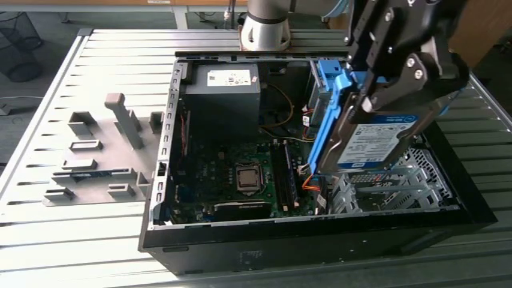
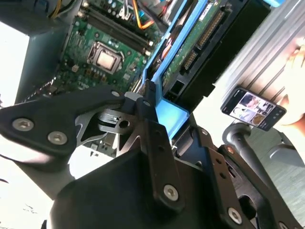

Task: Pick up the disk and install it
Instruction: 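Insert the disk into the insertion slot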

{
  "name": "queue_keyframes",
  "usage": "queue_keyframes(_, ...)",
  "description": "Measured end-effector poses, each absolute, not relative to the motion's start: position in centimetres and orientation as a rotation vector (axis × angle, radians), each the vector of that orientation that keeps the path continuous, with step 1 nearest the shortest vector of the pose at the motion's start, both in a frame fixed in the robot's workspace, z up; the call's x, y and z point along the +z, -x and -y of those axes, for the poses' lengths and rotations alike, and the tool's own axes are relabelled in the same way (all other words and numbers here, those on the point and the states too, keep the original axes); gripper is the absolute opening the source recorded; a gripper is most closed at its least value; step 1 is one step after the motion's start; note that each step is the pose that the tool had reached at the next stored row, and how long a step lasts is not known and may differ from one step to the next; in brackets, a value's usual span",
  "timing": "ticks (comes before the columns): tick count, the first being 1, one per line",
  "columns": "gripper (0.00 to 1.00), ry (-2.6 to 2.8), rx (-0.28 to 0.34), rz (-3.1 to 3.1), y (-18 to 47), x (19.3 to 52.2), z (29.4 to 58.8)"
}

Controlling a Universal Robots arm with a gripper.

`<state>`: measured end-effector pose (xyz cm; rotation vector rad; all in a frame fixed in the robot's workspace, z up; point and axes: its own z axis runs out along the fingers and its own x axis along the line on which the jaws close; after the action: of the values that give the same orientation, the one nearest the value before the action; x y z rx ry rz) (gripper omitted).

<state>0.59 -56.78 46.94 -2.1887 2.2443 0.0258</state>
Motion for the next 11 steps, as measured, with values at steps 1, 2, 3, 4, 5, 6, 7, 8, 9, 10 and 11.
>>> queue_keyframes(1, 0.37, 2.189, 0.026, -2.244, -1.0, 46.9, 56.8)
queue_keyframes(2, 0.37, 2.189, 0.026, -2.244, -1.4, 46.8, 56.8)
queue_keyframes(3, 0.37, 2.189, 0.027, -2.245, -1.8, 46.7, 56.8)
queue_keyframes(4, 0.37, 2.189, 0.027, -2.245, -2.2, 46.6, 56.8)
queue_keyframes(5, 0.37, 2.189, 0.028, -2.245, -2.6, 46.5, 56.8)
queue_keyframes(6, 0.37, 2.19, 0.028, -2.245, -3.0, 46.5, 56.8)
queue_keyframes(7, 0.37, 2.19, 0.028, -2.245, -3.4, 46.4, 56.8)
queue_keyframes(8, 0.37, 2.191, 0.028, -2.244, -3.8, 46.3, 56.8)
queue_keyframes(9, 0.37, 2.192, 0.028, -2.243, -4.2, 46.2, 56.8)
queue_keyframes(10, 0.37, 2.194, 0.028, -2.241, -4.3, 46.1, 56.8)
queue_keyframes(11, 0.37, 2.196, 0.028, -2.239, -4.4, 46.1, 56.8)
